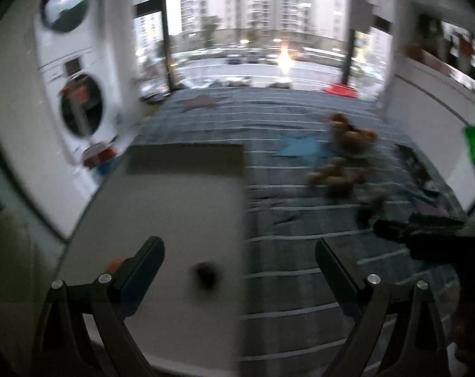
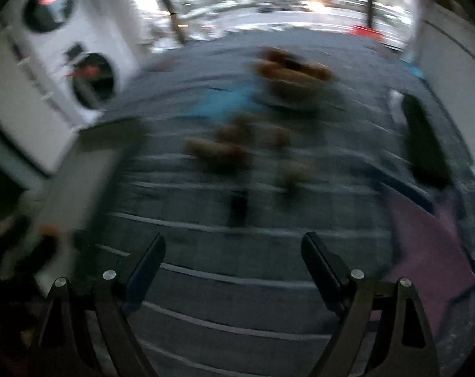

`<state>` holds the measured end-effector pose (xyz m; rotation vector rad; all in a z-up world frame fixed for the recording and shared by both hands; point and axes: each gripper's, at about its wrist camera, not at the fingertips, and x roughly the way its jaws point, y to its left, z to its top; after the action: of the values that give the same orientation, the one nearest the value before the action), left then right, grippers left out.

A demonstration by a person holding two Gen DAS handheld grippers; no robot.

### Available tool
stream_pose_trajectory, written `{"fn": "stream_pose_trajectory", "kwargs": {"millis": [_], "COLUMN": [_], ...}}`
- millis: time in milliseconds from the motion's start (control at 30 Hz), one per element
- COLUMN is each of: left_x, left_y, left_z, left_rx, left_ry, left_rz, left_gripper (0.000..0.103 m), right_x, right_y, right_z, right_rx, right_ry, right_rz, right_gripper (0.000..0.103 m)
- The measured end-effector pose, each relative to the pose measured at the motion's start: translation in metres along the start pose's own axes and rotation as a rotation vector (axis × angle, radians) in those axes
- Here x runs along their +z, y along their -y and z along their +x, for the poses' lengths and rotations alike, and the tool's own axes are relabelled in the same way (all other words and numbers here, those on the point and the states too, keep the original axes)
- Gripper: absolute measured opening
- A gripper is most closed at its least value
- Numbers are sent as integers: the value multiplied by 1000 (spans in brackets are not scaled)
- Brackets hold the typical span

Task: Organize fruits
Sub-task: 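Move both tools back over the remaining fruits on the cloth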

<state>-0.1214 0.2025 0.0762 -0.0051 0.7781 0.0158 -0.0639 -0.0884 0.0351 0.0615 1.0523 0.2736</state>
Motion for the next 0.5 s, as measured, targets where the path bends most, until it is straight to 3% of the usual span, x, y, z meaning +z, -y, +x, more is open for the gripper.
{"fn": "stream_pose_trajectory", "kwargs": {"millis": [100, 200, 300, 400, 500], "left_x": [-2, -12, -21, -27, -29], "left_y": [39, 68, 89, 90, 84], "left_z": [12, 32, 54, 64, 68], "left_rx": [-31, -52, -25, -34, -57], "left_ry": [-23, -64, -99, -134, -151], "left_rz": [28, 44, 57, 28, -10], "left_gripper": [97, 97, 97, 97, 97], "right_x": [-18, -31, -36, -42, -42], "right_y": [50, 77, 84, 81, 82], "right_z": [-1, -5, -8, -6, -6], "right_rx": [-123, -160, -178, -180, -191], "right_ry": [13, 59, 86, 107, 116], "right_rz": [45, 63, 39, -1, 8], "right_gripper": [90, 91, 93, 103, 103]}}
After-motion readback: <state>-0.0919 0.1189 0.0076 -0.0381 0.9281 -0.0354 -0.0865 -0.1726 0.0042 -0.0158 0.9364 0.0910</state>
